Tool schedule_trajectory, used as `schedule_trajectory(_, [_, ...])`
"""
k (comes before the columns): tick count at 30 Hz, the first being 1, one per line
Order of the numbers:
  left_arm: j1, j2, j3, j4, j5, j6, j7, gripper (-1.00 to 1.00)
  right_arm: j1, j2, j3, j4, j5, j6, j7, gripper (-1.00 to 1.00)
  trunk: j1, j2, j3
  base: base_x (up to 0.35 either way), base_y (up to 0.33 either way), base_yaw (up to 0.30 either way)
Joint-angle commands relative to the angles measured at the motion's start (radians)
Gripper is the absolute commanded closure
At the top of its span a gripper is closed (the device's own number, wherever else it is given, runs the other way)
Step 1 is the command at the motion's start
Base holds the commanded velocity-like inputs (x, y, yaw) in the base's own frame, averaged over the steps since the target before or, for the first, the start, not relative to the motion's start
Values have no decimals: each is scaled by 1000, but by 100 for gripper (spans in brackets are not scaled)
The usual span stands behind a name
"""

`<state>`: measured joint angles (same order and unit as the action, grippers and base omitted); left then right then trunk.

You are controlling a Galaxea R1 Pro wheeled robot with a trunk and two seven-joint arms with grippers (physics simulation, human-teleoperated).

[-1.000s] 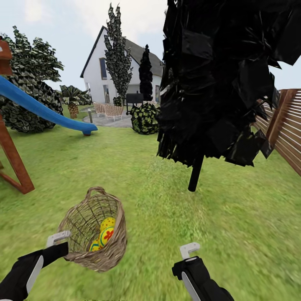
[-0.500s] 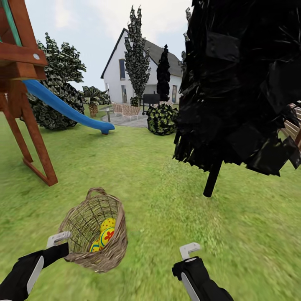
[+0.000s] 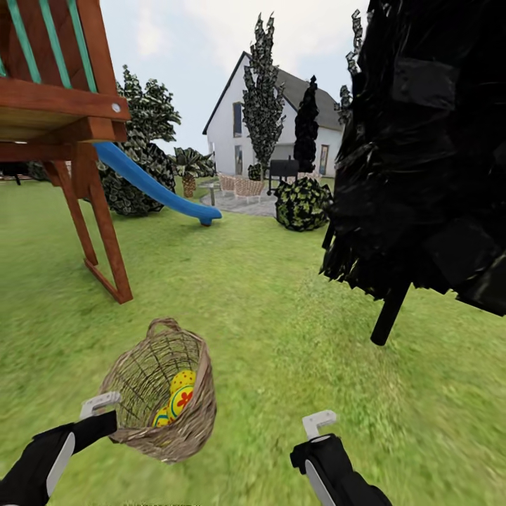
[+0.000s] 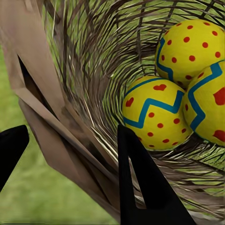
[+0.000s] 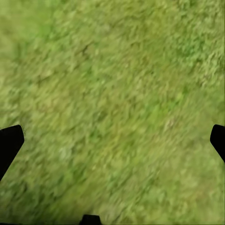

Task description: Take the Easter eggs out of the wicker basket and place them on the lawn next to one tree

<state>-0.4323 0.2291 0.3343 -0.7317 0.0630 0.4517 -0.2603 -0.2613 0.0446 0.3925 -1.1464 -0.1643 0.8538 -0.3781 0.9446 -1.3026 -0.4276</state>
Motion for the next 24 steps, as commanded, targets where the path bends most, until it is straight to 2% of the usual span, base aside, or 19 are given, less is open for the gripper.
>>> schedule_trajectory(1, [-1, -1, 3, -1, 12, 9, -2, 100, -1, 0, 1, 2, -11, 2, -10, -100, -4, 7, 3, 0, 0, 274])
schedule_trajectory(24, [0, -5, 0, 0, 10, 8, 1, 100, -1, 0, 1, 5, -11, 3, -10, -100, -92, 168, 88, 0, 0, 274])
